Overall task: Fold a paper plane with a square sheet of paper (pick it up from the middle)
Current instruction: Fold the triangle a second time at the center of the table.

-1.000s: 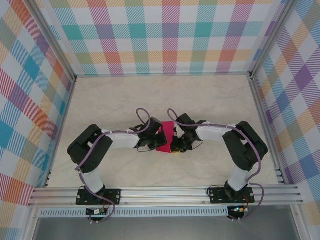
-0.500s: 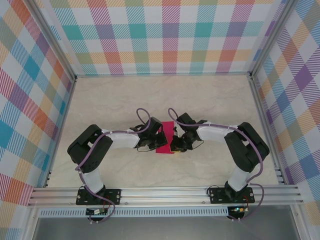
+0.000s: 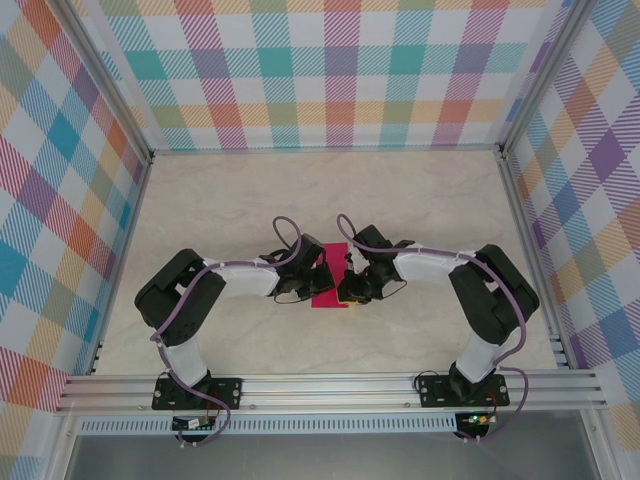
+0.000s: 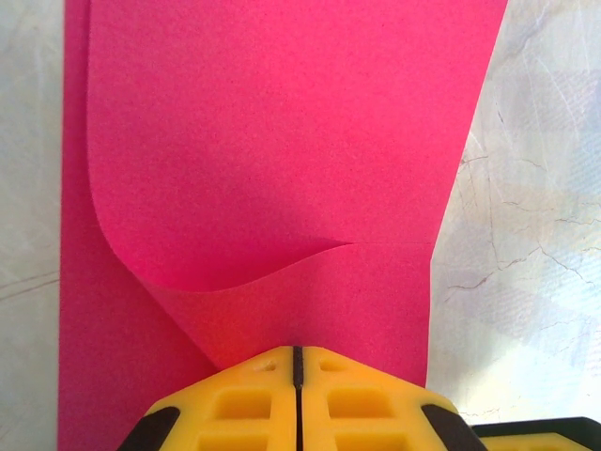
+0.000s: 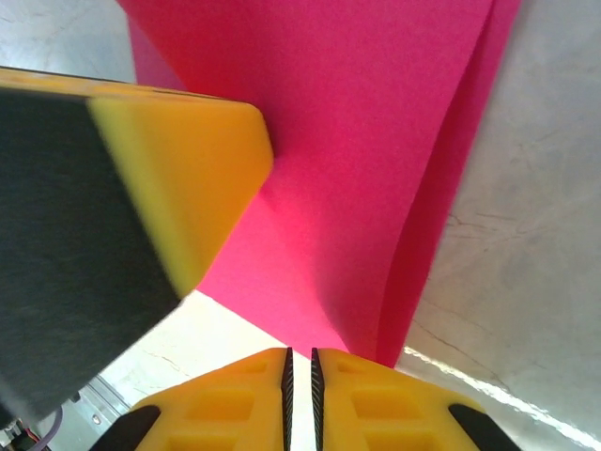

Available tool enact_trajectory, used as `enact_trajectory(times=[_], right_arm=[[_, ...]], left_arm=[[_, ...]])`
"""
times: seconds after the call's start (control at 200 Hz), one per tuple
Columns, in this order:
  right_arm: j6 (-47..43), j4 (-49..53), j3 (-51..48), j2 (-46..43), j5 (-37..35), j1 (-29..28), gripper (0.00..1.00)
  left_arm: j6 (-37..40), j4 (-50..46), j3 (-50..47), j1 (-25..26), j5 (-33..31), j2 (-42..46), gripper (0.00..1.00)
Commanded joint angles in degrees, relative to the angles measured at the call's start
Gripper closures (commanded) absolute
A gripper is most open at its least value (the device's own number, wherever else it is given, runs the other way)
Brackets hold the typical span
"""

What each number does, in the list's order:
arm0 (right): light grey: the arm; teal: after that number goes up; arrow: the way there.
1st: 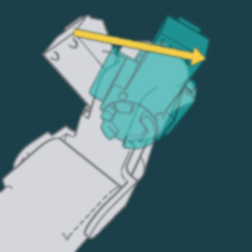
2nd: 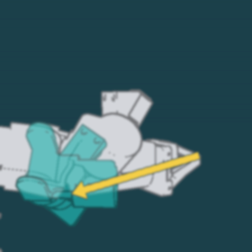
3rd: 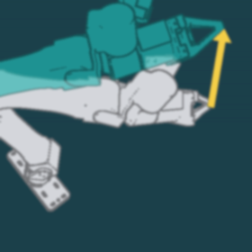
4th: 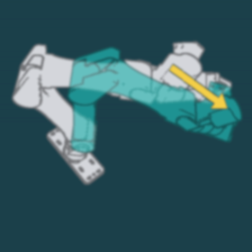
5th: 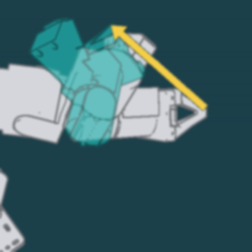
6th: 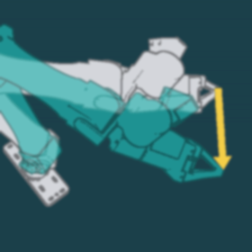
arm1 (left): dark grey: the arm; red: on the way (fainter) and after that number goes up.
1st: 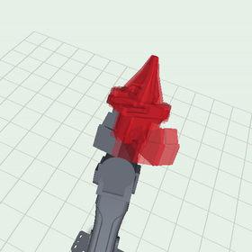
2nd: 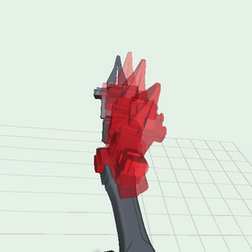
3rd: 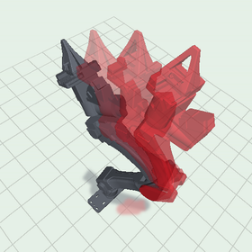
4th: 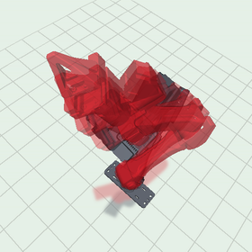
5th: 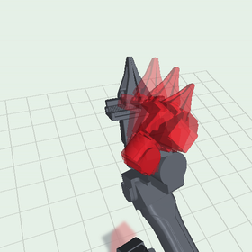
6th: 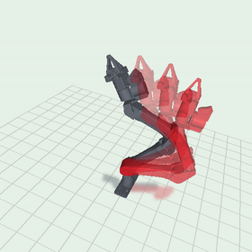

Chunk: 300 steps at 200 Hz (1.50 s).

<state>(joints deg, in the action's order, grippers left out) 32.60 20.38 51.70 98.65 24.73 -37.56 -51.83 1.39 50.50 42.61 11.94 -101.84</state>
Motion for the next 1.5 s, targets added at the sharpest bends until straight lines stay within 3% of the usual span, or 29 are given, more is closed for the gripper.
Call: enact_trajectory(times=[0.0, 0.45, 0.715, 1.18, 1.495], right_arm=[[0.7, 0.0, -1.2, 1.5, 1.5, 0.0, 0.84], [0.4, 1.0, -0.8, 4.4, 1.4, 0.1, 0.84], [0.4, 0.8, 0.8, -3.3, 0.0, 0.2, 0.84], [0.4, 1.8, -0.1, 4.0, -2.1, 0.4, 0.86], [1.0, 0.0, 2.4, 0.1, -0.9, 0.6, 0.86]], left_arm=[[-0.3, -3.3, -1.4, -0.6, -3.3, -1.6, 0.93], [-0.5, -3.7, -1.7, -0.6, -3.7, -1.3, 0.93], [-0.5, -3.8, -1.6, -0.6, -3.6, -1.3, 0.93], [-0.3, -4.2, -1.4, -0.6, -3.8, -1.1, 0.93], [-0.3, -4.3, -1.2, -0.6, -3.9, -0.6, 0.93]])
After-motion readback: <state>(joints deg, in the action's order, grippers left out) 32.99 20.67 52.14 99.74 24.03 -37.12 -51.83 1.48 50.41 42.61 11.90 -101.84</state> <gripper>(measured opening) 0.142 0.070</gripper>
